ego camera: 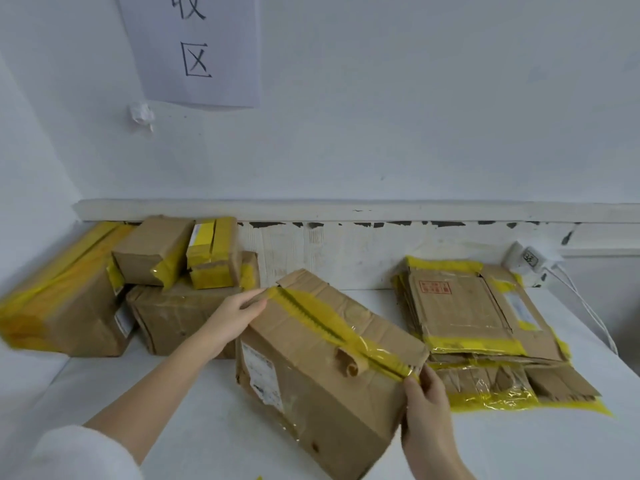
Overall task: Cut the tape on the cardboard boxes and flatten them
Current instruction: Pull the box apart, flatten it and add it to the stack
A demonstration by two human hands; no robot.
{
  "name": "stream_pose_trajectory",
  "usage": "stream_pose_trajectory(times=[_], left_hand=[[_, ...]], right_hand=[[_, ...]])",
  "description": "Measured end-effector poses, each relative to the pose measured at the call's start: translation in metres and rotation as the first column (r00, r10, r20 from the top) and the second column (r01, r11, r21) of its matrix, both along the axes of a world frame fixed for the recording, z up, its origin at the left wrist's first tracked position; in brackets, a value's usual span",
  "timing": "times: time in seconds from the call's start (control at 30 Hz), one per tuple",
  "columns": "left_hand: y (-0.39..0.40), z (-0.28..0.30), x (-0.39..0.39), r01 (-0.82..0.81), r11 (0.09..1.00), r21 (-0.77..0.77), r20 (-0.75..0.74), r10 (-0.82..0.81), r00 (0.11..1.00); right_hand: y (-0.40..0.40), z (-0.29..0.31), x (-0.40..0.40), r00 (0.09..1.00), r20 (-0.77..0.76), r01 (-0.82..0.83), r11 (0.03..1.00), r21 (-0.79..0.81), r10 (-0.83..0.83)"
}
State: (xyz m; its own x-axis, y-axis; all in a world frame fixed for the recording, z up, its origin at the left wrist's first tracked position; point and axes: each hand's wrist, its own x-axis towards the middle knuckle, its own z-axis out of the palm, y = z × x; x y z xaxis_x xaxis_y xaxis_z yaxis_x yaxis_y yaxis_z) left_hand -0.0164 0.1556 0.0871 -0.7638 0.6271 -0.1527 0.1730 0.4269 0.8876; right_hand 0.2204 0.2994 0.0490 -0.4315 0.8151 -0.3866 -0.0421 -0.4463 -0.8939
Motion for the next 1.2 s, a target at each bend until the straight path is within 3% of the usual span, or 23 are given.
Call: stream_pose_trajectory(times=[0.27,0.37,0.47,0.57,0.63,0.7,0.77,0.83,0.93,1.07,1.2], left_hand=[[0.026,-0.023,-0.018,-0.107,0.991,-0.085,-0.364,0.069,0.929],[0.042,-0.027,-0.003,-0.200,0.931,-0.306,-0.501,0.021,0.865],[0.047,-0.036,0.042,-0.209,0.890,-0.406,-0.466,-0.006,0.885],[0.041,-0.047,0.088,-0.072,0.845,-0.530,-0.439,-0.200,0.876],[0.035,-0.053,0.099,-0.070,0.783,-0.619,-0.452,-0.282,0.846],[0.031,-0.052,0.099,-0.080,0.765,-0.640,-0.459,-0.296,0.838],[0.027,-0.049,0.096,-0.064,0.771,-0.634,-0.446,-0.297,0.845],[0.023,-0.048,0.093,-0.046,0.779,-0.626,-0.436,-0.301,0.848],[0.019,-0.048,0.087,0.020,0.811,-0.584,-0.385,-0.299,0.873],[0.011,-0.051,0.081,0.077,0.849,-0.523,-0.384,-0.315,0.868],[0.002,-0.055,0.074,0.083,0.884,-0.461,-0.388,-0.285,0.876]], right_hand=[[-0.035,-0.021,-0.014,0.999,0.039,0.027,0.999,-0.025,-0.026],[-0.040,-0.023,-0.020,0.998,0.064,0.009,0.999,-0.033,-0.007],[-0.042,-0.027,-0.024,0.994,0.108,0.004,1.000,0.008,-0.005],[-0.043,-0.030,-0.023,0.988,0.154,-0.017,0.999,0.030,0.012],[-0.040,-0.034,-0.019,0.988,0.154,-0.016,1.000,0.019,0.013],[-0.031,-0.037,-0.013,0.994,0.112,0.011,0.999,-0.044,-0.006],[-0.017,-0.043,-0.005,0.984,0.175,-0.002,1.000,0.018,-0.001],[0.004,-0.058,0.004,0.908,0.416,-0.167,0.957,0.238,0.055],[0.036,-0.085,0.011,0.681,0.732,-0.484,0.764,0.426,0.023],[0.057,-0.103,0.000,0.370,0.929,-0.716,0.628,0.304,-0.027],[0.062,-0.115,-0.017,0.238,0.971,-0.791,0.572,0.216,-0.038]])
